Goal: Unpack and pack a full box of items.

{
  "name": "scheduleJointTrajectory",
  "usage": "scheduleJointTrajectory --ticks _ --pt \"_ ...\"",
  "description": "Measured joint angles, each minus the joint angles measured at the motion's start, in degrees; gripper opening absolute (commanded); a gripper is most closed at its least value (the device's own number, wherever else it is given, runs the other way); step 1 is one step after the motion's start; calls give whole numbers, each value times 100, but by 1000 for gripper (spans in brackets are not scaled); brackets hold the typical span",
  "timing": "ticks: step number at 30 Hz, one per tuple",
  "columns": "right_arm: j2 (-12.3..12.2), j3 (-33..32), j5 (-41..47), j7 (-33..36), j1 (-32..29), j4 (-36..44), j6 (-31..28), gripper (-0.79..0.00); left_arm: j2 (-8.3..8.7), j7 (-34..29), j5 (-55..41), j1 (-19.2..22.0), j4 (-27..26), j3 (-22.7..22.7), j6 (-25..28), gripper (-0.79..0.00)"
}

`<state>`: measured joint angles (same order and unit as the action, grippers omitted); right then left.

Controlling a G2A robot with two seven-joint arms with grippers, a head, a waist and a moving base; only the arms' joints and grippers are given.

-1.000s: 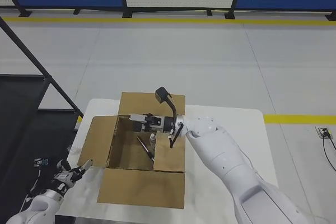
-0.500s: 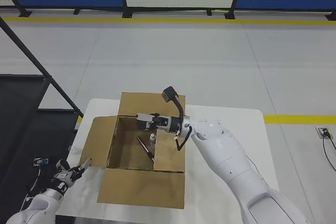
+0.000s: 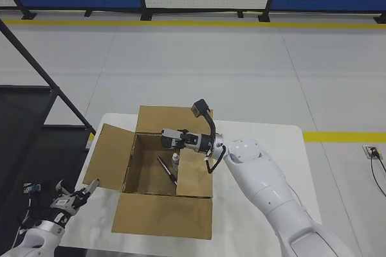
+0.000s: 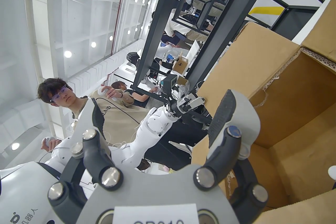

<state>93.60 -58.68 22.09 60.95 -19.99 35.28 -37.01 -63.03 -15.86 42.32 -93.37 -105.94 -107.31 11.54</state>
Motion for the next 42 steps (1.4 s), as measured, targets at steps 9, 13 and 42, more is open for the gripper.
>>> scheduleJointTrajectory --ticks 9,13,42 --pt "-99 -98 -289 -286 -174 323 19 0 -30 373 -310 -441 -805 -423 174 0" --pt "-188 -156 -627 -381 -397 760 -163 0 -35 302 -562 -681 -1360 -559 512 0" --pt "-782 -1387 -2237 -1636 -2459 3837 417 0 43 -2549 -2027 1384 -710 1729 280 0"
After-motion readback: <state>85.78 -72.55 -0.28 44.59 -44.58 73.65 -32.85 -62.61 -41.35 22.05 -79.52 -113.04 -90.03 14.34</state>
